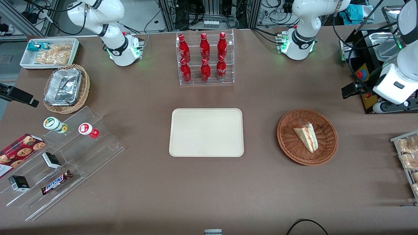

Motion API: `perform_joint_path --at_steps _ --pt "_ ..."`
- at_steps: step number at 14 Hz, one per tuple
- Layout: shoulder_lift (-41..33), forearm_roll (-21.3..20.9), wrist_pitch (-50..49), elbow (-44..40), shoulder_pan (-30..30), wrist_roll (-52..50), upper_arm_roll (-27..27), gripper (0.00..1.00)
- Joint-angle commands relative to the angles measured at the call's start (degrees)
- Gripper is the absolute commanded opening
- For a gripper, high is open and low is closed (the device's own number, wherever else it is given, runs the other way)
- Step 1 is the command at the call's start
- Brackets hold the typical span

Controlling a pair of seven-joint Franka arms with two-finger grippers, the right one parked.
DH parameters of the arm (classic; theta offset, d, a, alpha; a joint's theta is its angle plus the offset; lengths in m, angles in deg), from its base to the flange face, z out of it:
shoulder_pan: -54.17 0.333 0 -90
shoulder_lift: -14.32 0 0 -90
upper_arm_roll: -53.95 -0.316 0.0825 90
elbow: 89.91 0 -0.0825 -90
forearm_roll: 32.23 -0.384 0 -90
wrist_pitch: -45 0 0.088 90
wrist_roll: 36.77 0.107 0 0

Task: Place sandwich from basket to tray
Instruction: 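Lower the open left gripper over the sandwich in the wicker basket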

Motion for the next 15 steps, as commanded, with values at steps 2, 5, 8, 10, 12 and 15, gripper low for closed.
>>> perform_joint_path --at_steps 2,5,8,10,12,15 --pt "-0.1 0.2 0.4 -0.3 -0.1 -0.6 0.6 1.0" --pt "1.7 0.0 1.1 -0.3 0.6 -0.3 0.3 1.0" --pt "9.2 1.5 3.6 0.0 3.4 -0.3 -0.5 1.0" --pt "15.2 1.6 6.1 0.2 4.1 -1.3 -0.6 1.0" --pt "19.1 2.0 12.7 2.8 5.1 -4.8 -0.6 1.0" --pt "22.8 6.8 21.7 4.9 6.2 -12.0 -0.5 1.0"
